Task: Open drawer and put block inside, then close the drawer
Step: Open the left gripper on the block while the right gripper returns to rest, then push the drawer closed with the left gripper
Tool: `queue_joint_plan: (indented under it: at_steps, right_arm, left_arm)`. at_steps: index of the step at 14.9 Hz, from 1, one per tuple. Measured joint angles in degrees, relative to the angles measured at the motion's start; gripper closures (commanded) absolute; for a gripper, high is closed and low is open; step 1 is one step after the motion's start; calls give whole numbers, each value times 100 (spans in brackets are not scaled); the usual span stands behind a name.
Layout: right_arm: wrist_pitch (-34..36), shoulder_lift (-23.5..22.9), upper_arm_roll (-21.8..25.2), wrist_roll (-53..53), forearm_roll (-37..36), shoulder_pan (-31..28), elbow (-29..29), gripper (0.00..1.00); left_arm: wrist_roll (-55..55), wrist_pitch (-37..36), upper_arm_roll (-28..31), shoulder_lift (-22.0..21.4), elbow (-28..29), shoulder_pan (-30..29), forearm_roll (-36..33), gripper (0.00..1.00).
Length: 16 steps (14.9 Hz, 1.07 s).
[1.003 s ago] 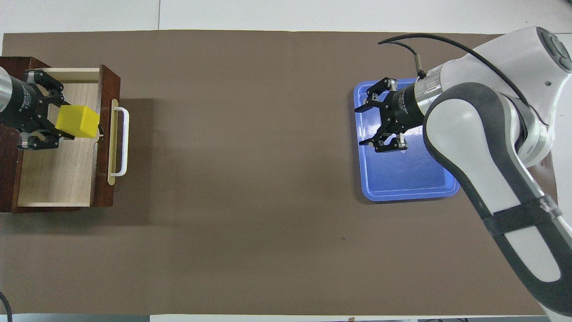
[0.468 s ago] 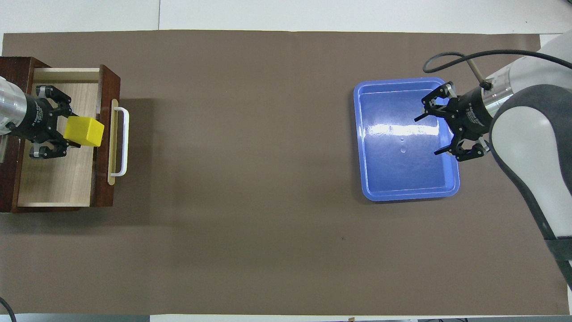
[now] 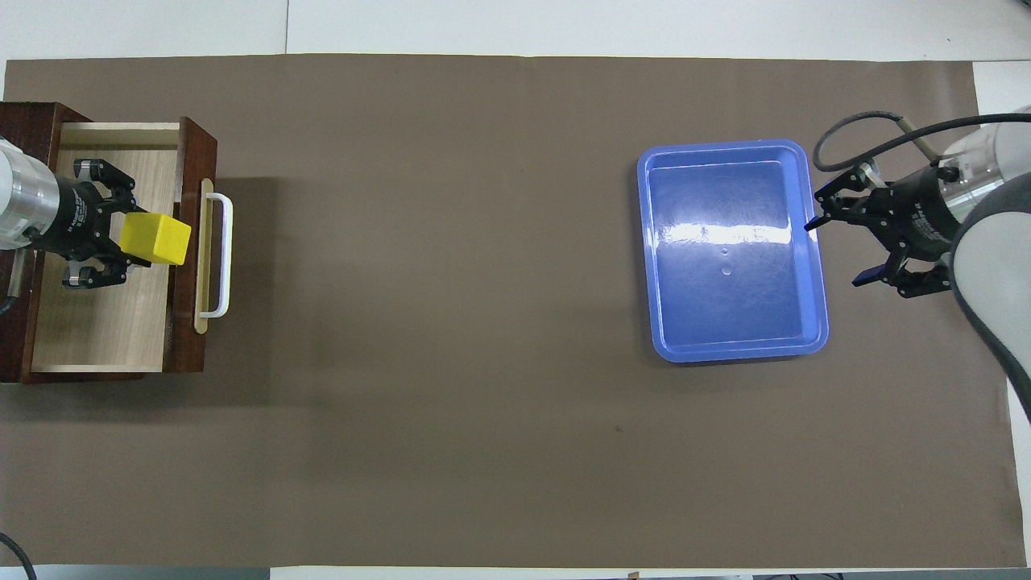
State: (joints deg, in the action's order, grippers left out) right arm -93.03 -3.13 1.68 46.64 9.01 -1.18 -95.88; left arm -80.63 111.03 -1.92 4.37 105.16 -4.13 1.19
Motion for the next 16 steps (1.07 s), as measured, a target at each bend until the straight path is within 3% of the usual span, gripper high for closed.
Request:
queue_joint_plan:
  at_steps: [6, 13, 14, 15, 16]
  right_arm:
    - [174, 79, 7, -960, -226, -426, 0, 18]
    - [307, 163, -54, -1209, -433, -416, 0, 18]
    - [309, 174, -62, -1222, -436, -404, 0, 18]
    - [309, 182, -69, -1223, -439, -382, 0, 18]
    - [309, 185, -86, -1223, -440, -365, 0, 18]
  left_arm:
    - [130, 20, 1, -2, 75, -137, 0, 100]
    - [248, 559, 23, -258, 954, -319, 0, 100]
    - [248, 671, 27, -308, 1090, -331, 0, 92]
    - [251, 729, 27, -350, 1193, -355, 0, 52]
    - [262, 746, 26, -380, 1245, -371, 0, 1]
